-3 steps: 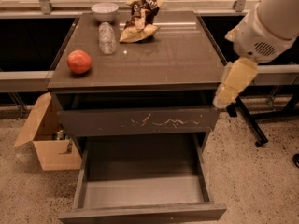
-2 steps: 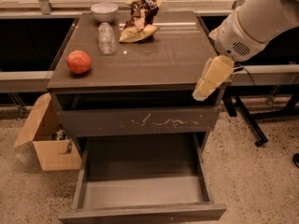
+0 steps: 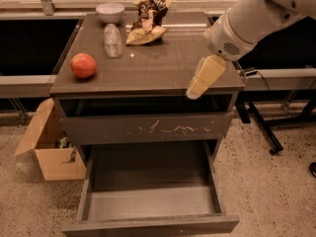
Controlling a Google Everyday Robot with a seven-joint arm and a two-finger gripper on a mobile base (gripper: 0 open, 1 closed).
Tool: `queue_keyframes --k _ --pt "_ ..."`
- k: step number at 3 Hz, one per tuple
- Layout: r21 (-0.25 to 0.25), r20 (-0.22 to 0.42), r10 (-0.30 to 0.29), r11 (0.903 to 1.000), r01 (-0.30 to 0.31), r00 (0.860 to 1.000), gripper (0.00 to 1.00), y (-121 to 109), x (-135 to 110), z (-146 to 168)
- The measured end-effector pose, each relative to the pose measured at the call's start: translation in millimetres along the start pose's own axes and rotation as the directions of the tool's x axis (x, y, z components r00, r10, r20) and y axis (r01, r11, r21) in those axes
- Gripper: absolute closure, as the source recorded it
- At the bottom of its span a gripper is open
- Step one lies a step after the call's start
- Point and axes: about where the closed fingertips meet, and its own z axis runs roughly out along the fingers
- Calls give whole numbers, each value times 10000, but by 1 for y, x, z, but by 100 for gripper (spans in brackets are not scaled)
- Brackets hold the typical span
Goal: Place apple into middle drawer
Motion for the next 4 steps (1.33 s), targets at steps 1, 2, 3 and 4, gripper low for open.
queue_keyframes --k 1,2,3,4 --pt "-47 1071 -442 9990 450 9933 0 -16 -48 44" --pt "-177 2238 -545 9980 600 9731 0 -19 -94 83" --pt "-733 3669 -129 9964 427 9302 0 -12 -141 122" --pt "-742 3672 -129 9963 431 9301 0 -12 -141 123"
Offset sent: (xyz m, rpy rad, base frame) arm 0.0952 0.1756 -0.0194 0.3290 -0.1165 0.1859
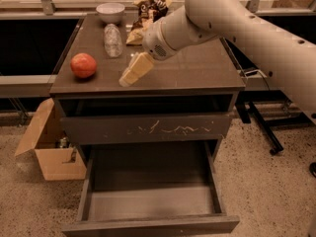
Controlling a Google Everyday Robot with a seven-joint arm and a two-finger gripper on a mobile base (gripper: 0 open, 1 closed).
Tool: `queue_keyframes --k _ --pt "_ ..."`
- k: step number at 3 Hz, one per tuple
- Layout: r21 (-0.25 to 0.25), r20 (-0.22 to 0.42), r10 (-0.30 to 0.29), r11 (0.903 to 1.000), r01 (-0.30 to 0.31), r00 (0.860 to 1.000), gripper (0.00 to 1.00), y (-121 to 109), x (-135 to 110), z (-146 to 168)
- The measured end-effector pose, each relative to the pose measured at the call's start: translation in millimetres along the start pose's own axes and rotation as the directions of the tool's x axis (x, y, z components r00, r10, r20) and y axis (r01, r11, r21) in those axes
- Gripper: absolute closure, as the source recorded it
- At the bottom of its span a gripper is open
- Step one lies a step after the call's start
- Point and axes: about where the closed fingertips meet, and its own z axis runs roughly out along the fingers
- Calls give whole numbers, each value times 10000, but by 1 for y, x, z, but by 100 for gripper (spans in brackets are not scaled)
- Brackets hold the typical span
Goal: Place apple into middle drawer
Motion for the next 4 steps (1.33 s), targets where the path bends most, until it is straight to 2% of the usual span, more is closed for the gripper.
queue_keyframes --k 2,3,4 --pt "-88 1307 -42 9999 53 9914 0 8 -30 75" --pt "-182 1908 3 9998 32 9816 0 16 -44 107" --pt "-92 2649 123 9999 -102 9642 0 13 -58 134"
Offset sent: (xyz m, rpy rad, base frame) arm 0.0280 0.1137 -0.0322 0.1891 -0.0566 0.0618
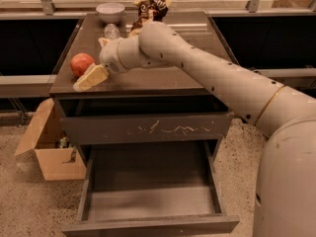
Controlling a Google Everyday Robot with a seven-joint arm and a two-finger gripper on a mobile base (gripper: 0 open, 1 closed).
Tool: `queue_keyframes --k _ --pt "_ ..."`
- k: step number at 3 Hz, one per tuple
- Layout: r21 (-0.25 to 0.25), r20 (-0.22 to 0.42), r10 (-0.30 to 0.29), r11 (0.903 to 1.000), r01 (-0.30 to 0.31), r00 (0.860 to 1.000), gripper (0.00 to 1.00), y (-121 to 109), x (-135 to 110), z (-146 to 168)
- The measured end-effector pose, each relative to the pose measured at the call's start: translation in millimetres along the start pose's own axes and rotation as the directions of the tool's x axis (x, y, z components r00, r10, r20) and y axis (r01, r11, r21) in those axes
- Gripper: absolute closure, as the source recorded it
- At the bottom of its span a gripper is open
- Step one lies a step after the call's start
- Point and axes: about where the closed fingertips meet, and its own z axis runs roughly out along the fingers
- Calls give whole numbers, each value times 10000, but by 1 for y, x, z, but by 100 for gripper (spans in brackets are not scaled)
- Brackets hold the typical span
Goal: Place apple into middle drawer
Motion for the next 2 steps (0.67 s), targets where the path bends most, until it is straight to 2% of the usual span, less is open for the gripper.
queue_keyframes --k 1,2 --pt "109 319 87 9999 -91 9995 0 -4 -1 11" --pt "183 519 306 9993 -316 9982 23 -9 5 23"
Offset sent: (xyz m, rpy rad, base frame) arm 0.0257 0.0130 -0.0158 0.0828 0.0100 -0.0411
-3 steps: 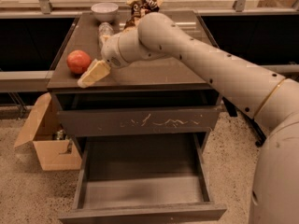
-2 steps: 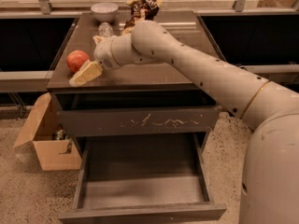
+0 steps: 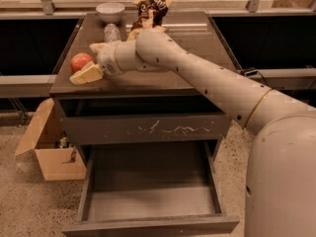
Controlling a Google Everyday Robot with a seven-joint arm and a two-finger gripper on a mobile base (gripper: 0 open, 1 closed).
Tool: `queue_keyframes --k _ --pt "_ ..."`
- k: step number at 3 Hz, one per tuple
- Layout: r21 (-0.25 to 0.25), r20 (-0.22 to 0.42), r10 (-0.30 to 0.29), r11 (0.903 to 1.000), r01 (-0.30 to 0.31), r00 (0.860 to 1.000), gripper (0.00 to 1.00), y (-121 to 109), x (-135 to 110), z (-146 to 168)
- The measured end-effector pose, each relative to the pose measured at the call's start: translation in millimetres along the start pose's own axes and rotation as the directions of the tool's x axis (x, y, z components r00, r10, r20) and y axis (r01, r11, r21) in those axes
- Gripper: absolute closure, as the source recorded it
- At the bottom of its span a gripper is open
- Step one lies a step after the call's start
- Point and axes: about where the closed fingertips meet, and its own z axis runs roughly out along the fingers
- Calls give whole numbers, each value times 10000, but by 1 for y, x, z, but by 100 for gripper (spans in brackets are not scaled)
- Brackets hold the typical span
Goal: Place apple into middle drawer
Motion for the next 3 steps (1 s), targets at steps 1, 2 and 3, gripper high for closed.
queue_keyframes --k 1,2,3 --pt "-118 140 157 9998 -155 9998 48 -2 6 13" --pt "-311 364 250 9992 -238 9990 70 -3 10 28" --pt "-334 1215 -142 9993 184 9925 100 4 -13 2"
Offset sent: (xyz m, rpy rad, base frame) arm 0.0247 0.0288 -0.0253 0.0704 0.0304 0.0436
